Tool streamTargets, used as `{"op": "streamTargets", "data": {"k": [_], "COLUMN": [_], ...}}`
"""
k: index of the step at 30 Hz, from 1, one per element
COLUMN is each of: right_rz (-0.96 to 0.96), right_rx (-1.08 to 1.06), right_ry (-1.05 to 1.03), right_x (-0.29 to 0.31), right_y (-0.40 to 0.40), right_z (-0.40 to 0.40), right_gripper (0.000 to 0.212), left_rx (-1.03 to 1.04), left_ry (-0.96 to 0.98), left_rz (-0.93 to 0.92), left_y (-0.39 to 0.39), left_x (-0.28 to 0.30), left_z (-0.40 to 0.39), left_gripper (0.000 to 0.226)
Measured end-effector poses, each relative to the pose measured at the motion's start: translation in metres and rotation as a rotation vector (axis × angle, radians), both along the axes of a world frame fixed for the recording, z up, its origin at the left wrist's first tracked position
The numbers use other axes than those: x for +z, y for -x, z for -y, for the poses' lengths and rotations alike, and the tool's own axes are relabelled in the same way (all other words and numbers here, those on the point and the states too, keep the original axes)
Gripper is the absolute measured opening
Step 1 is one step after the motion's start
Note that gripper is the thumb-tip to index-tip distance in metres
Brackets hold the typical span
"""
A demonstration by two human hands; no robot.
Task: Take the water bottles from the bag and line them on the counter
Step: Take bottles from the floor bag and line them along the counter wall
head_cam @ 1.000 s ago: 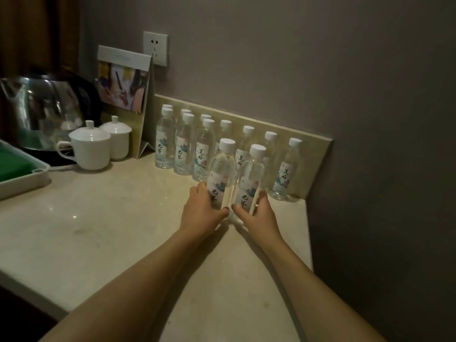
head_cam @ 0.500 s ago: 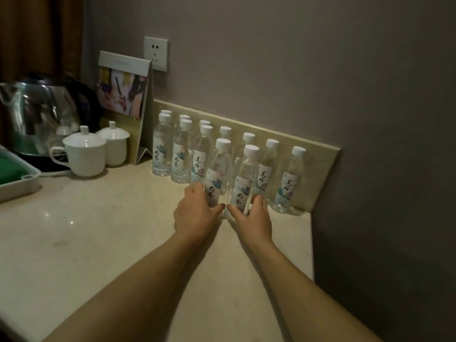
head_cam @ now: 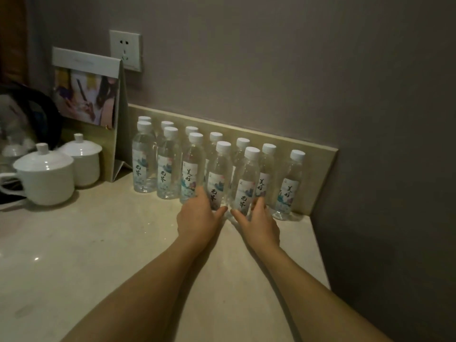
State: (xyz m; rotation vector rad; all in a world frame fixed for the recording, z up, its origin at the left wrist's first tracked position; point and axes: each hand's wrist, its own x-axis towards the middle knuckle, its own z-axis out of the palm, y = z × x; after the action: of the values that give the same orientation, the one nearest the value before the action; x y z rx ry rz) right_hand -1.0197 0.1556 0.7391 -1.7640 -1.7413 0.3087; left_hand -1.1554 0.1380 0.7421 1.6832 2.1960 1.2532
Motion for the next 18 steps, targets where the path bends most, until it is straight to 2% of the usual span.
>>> {"op": "streamTargets", "data": {"k": [6, 13, 18], "right_rz": [0.056, 0.025, 0.082], "right_rx": [-0.039, -0.134, -0.168], "right_ry": [-0.018, 0.022, -0.046], "right_x": [0.001, 0.002, -0.001], "right_y": [0.003, 0.013, 0.017], "right_z": [-0.001, -0.002, 0.001], "right_gripper": [0.050, 0.054, 0.052], "left_rx": [-0.048, -0.123, -0.124], "left_ry": [-0.017, -0.005, 0.012], "left_rz": [0.030, -0.008, -0.020], "left_y": [0.005, 0.014, 0.013], "left_x": [-0.006, -0.006, -0.003], "left_z": [-0.006, -0.010, -0.011], "left_gripper": [0.053, 0.040, 0.037]}}
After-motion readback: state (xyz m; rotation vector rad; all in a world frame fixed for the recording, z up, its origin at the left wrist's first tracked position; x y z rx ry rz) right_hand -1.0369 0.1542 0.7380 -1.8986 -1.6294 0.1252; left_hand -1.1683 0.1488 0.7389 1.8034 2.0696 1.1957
